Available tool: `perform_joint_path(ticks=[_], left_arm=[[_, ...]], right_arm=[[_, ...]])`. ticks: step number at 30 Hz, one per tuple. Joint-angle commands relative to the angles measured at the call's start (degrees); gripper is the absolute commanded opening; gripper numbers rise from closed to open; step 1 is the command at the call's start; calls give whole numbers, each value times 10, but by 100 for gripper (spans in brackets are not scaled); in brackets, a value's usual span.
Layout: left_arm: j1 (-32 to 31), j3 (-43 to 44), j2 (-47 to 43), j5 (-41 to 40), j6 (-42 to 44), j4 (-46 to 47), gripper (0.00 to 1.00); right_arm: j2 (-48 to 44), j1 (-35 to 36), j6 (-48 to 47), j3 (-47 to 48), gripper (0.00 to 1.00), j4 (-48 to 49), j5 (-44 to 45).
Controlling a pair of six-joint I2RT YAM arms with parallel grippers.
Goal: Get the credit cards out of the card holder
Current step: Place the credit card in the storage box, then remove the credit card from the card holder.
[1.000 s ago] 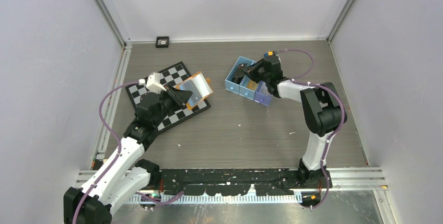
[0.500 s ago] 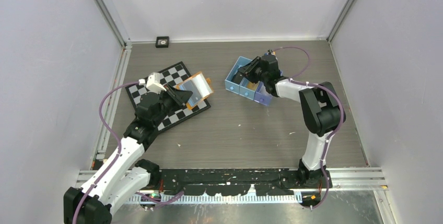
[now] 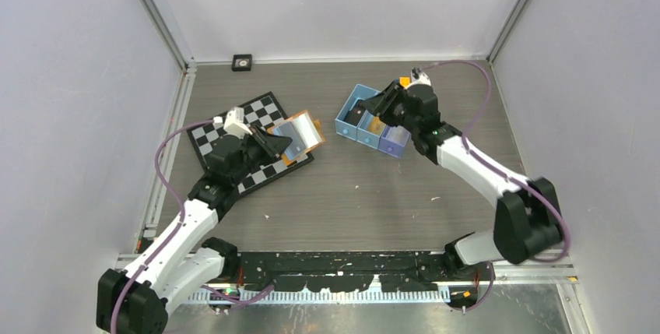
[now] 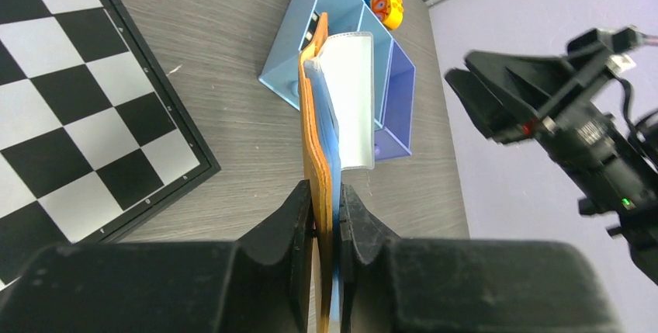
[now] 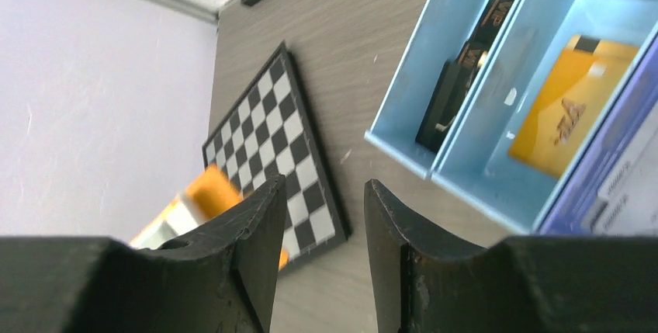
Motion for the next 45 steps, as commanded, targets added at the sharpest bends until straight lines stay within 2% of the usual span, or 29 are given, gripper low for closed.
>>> perform_joint_path(ticks=[1,8,11,15,19,21,35,40,45], left_arm=[[2,5,20,40,-16,68,0],[2,21,118,152,-26,161,0],[1,43,171,220,-27,192,0],[-1,72,232,282,-34,221,0],[-8,79,259,296,-35,233,0],[-10,83,263,300,-35,233,0],[-39,101,275,302,-24,221,1],[-49,105,284,296,-20,217,1],[-49,108,283,283,-15,199,1]], right_arm=[[-120,27,-52,-73,47,-48,18],[-245,30,-62,-215,45,51,-63],[-267,32,-75,-222,47,65,-86],[-287,46,-85,-231,62,80,-92],[-279,67,-94,-227,77,84,-97],[-262,78,-99,-214,79,72,-96],[-228,160,-150,-170,80,22,-42],[-237,189,-176,-163,72,3,-1],[-257,201,-187,-153,72,-28,43]])
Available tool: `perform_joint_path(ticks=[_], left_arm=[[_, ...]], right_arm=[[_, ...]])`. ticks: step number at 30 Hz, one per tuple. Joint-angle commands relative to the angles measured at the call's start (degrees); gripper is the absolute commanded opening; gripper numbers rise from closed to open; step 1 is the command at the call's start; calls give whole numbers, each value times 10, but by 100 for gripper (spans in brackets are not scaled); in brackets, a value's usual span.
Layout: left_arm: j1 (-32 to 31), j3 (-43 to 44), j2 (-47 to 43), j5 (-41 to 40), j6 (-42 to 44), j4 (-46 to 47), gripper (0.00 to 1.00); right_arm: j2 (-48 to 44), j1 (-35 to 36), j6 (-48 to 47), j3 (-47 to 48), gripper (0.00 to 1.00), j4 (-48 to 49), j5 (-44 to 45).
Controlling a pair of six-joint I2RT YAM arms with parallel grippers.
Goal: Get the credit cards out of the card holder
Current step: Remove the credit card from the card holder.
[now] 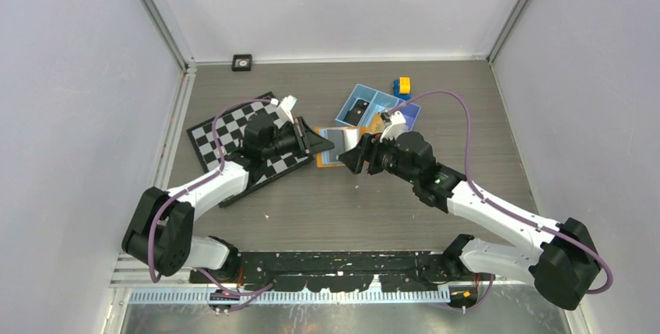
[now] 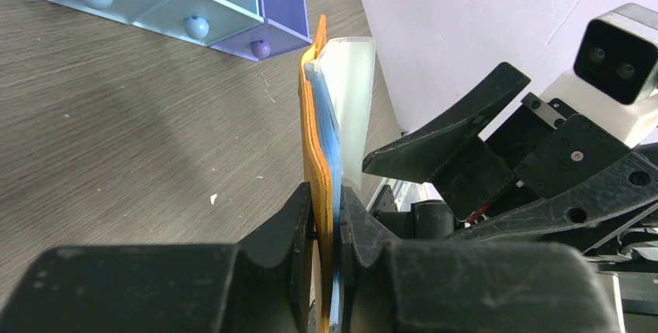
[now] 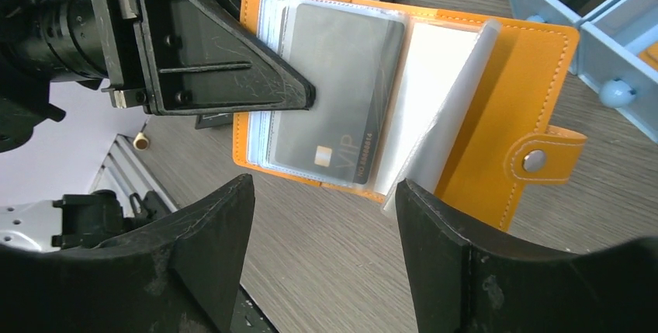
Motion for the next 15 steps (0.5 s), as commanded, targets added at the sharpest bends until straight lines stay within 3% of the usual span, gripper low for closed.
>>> perform_joint_path(ticks=[1,5,15], left_arm=[[-2,26,-4,-9,13,-4,1],[-2,31,1,-3,13,-10,2],[-15,35,4,19,3,11,4]], right_arm=[[-34,8,-27,25,72,-9,52],[-5,13,-27,41,80,-18,32],[68,42,-38,70,81,-31,51]])
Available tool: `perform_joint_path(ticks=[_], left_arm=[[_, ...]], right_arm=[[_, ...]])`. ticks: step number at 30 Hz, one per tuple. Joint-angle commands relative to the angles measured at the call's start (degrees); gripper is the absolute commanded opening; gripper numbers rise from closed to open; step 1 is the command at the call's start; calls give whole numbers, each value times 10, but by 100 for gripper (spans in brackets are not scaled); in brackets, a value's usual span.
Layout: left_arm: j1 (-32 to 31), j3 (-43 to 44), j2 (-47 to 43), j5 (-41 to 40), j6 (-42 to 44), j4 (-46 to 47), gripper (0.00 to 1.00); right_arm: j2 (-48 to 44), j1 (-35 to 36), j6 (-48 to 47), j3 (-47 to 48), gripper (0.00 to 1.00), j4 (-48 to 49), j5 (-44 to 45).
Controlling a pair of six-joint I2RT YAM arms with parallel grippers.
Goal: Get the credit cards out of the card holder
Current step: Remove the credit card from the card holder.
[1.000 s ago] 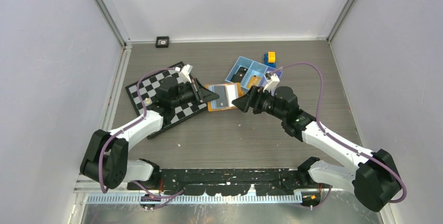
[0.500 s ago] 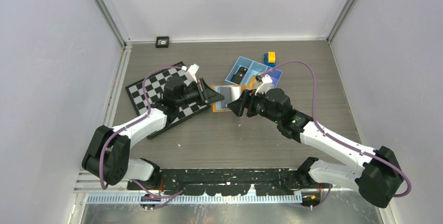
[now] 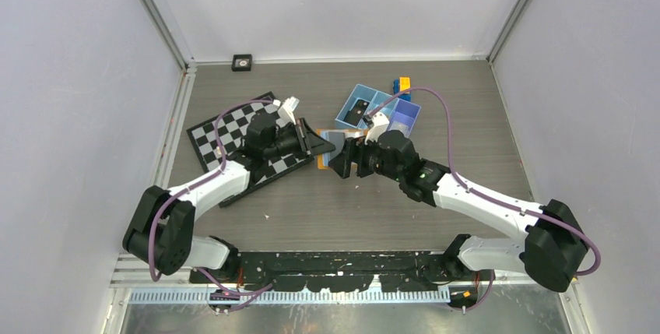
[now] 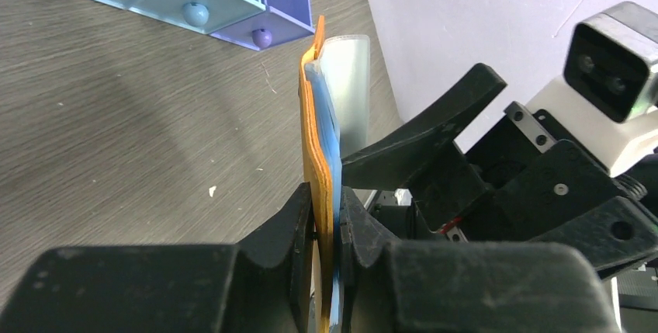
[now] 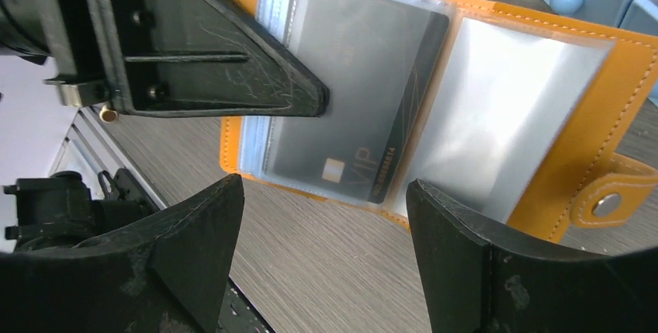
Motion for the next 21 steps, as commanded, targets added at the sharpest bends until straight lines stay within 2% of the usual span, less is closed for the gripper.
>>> perform_joint_path(ticks=[1,4,10,14,17,21], left_arm=[[-10,32,-2,26,0,30,5],[-15,32,-3,36,-6,42,8],[-18,27,1,62,-32,85,18],[-18,24,9,69,-45,103,27],[-18,20,18,77,-62,130,32],[-18,16,22,84,-76,154,32]], right_arm=[[3,3,-12,28,81,-2,23],[10,3,-9,32,78,-10,52],[17,3,-7,33,61,-8,51],[15,3,-7,33,58,-6,46],[17,3,-5,32,41,-3,48],[13,3,0,28,27,1,58]])
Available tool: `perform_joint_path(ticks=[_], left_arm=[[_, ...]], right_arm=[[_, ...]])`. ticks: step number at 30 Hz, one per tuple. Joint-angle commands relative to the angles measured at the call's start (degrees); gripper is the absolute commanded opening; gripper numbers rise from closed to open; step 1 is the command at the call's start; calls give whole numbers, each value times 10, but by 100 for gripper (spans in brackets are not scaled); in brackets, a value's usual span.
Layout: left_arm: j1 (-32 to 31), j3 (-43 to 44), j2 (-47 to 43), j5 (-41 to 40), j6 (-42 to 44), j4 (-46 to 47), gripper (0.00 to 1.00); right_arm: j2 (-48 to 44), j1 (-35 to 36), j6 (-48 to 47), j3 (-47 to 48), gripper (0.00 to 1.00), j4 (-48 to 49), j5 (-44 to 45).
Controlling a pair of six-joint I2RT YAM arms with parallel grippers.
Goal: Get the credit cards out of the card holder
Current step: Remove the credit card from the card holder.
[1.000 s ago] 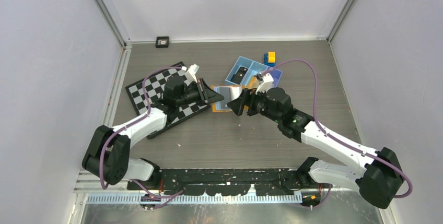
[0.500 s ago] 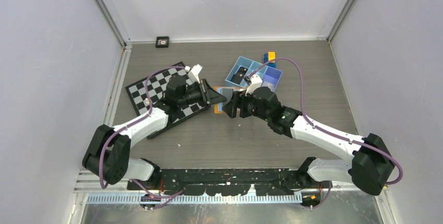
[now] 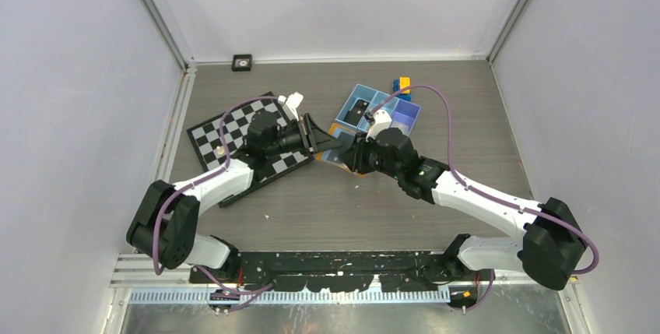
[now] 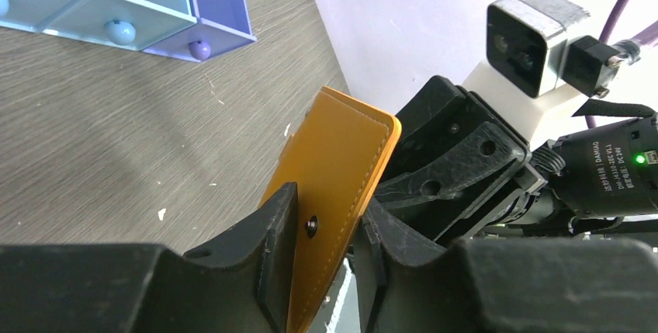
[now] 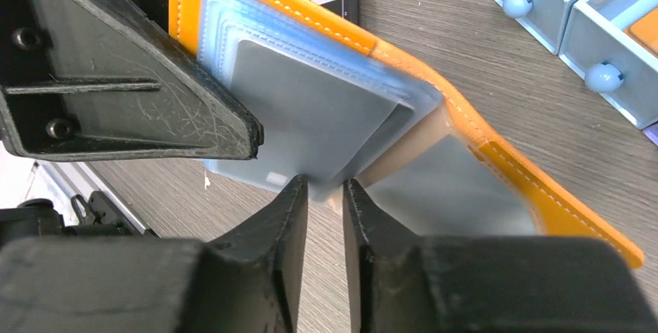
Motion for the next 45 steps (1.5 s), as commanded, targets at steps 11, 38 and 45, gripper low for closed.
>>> perform_joint_path(ticks=[11,38,45], left_arm=[[-3,5,0,35,-37,82,27],[6,22,161,12,-10,58,8],[6,43,227,23,24,9,7]], right_arm=[[-34,-11,23,-17,1,47,62],[125,-71,84,3,0,100,-99],[259,-71,82,50,0,87,-79]])
